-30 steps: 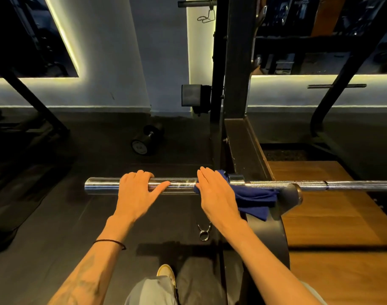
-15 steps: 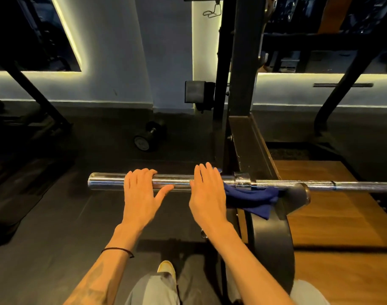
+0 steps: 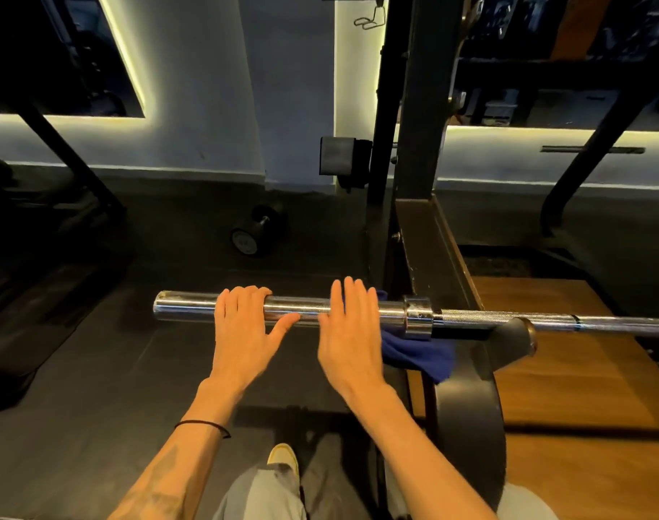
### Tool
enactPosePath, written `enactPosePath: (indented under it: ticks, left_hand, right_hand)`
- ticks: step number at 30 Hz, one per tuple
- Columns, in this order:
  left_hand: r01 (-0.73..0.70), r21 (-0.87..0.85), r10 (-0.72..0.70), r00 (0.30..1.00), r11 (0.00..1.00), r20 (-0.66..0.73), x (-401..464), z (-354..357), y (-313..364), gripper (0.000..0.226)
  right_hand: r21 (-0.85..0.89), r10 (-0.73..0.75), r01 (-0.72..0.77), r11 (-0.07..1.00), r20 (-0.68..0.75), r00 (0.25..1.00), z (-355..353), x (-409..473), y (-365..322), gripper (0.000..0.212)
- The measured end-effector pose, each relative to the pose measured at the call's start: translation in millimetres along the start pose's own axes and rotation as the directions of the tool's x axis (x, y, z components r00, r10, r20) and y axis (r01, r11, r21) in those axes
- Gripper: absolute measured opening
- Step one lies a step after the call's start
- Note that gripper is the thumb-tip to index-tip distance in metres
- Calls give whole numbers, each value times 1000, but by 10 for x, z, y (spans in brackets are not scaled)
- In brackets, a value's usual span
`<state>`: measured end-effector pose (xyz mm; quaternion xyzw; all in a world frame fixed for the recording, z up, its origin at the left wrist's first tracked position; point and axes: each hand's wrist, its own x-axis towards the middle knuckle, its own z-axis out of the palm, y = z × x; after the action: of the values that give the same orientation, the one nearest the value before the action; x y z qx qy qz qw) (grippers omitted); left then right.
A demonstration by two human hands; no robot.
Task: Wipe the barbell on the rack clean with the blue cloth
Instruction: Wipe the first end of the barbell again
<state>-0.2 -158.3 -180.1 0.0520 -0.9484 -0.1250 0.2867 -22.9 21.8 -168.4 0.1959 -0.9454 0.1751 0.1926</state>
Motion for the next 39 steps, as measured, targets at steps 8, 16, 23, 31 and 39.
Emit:
enactPosePath:
  ticks: [8, 16, 23, 31, 39]
  left_hand:
    - [-3, -13, 4, 1000, 1000, 6, 16, -31, -28, 59]
    - [4, -11, -4, 1000, 1000, 0, 20, -27, 18, 60]
    - [35, -133, -37, 999, 991, -16, -1, -26, -1, 63]
    - [-30, 13, 31, 996, 999, -80, -51, -21, -34, 70]
    - [-67, 133, 72, 997, 989, -39, 66, -58, -2, 64]
  right_hand:
    - [-178, -289, 315, 932, 160, 944, -222, 130, 250, 53]
    - [-320, 46, -14, 947, 94, 995, -454, 9, 606, 57]
    - [-95, -64, 74, 993, 109, 992, -128, 121, -87, 64]
    - [-301, -109, 139, 943, 115, 987, -449, 111, 741, 53]
    - [-182, 78, -66, 981, 61, 995, -283, 50, 299, 67]
